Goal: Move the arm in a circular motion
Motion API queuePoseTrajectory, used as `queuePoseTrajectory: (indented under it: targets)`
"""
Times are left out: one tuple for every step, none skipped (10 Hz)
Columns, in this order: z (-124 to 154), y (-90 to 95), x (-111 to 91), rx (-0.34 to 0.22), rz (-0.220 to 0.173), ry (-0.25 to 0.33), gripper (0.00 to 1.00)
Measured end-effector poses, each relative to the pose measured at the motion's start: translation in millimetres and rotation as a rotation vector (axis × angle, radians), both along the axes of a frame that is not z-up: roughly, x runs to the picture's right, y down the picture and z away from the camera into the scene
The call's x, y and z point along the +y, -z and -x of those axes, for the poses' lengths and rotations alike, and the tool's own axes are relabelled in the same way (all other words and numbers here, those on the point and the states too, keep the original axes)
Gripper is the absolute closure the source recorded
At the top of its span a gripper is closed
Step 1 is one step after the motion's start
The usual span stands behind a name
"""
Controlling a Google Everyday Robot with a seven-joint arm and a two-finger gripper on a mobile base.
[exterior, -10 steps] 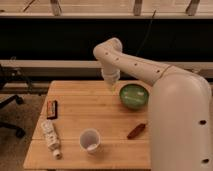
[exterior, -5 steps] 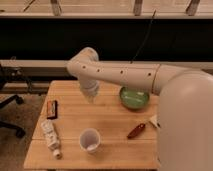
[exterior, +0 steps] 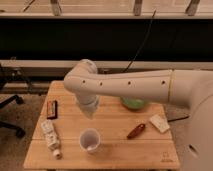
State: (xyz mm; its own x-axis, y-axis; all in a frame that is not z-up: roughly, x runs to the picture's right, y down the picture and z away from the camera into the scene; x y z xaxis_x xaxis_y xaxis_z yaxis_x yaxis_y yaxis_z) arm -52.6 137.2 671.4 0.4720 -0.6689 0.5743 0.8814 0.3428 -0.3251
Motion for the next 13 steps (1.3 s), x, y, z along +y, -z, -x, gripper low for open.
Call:
queuePoseTrajectory:
  targets:
    - [-15,5.8,5,0.013,0.011,-0.012,1.00]
    - [-41,13.2,12,0.033,0.025,-0.033,1.00]
    - [-67,18.9,20,0.062,0.040,-0.054,1.00]
    - [-90,22.5,25,0.090,0.052,-0.075,1.00]
    - [-118,25.5,31,0.131,0.065,-0.106,1.00]
    - [-145,27.1,34,0.174,0.072,-0.141,1.00]
    - [-171,26.7,34,0.219,0.077,-0.178,1.00]
    - [-189,25.3,34,0.254,0.080,-0.207,1.00]
    - [-219,20.4,31,0.322,0.081,-0.266,1.00]
    - [-240,13.3,27,0.377,0.079,-0.325,1.00]
    - [-257,3.3,18,0.422,0.074,-0.388,1.00]
    - [-270,-8.1,7,0.468,0.069,-0.442,1.00]
    - [-275,-14.2,-2,0.486,0.064,-0.461,1.00]
